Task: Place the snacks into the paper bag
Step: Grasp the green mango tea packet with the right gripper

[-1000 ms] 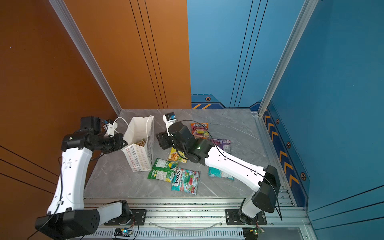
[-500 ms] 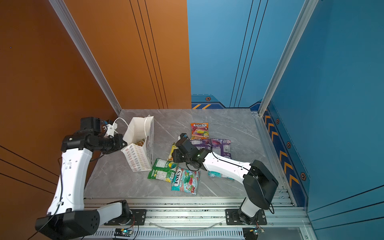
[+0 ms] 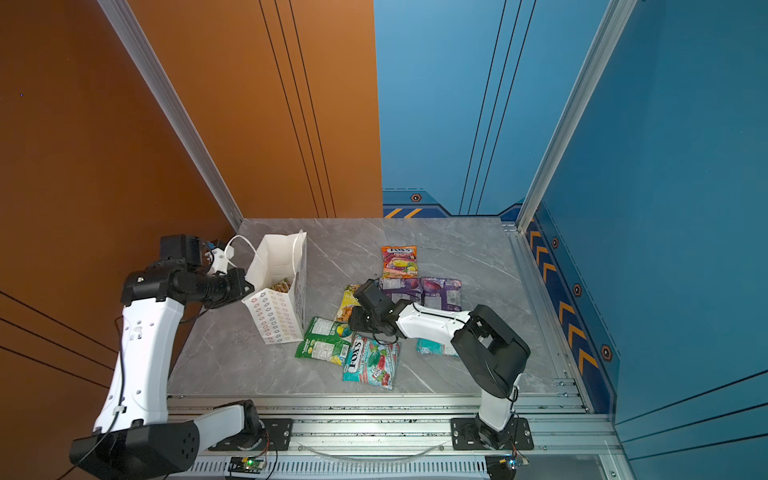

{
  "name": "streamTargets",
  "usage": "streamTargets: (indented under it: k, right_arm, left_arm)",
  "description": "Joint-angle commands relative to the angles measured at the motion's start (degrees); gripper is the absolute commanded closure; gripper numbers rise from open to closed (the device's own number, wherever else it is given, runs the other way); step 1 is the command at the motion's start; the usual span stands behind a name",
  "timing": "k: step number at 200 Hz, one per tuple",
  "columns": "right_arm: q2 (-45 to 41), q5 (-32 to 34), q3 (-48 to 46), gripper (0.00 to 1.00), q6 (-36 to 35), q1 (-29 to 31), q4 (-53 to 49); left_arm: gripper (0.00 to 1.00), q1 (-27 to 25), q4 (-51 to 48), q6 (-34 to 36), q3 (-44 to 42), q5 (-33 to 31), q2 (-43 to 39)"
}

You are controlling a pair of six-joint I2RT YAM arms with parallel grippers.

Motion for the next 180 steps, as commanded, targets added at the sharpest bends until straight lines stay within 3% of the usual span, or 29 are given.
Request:
streamTargets:
  k: [1, 113, 180]
  right_arm:
    - [1.5, -2.0, 0.0, 0.51, 1.7, -0.4, 1.3]
    - [4.9, -7.6, -1.1, 0.51, 6.6, -0.1, 6.7]
    - [6.7, -12.0, -1.8, 0.52, 11.9, 0.6, 15.0]
  left_arm:
    - [0.95, 0.4, 0.1, 0.2, -0.7, 0.8, -0.9]
    - [0.95, 0.4, 0.1, 0.2, -0.6, 0.6, -0.8]
    - [0.95, 0.3, 0.1, 0.2, -0.6, 0.6, -1.0]
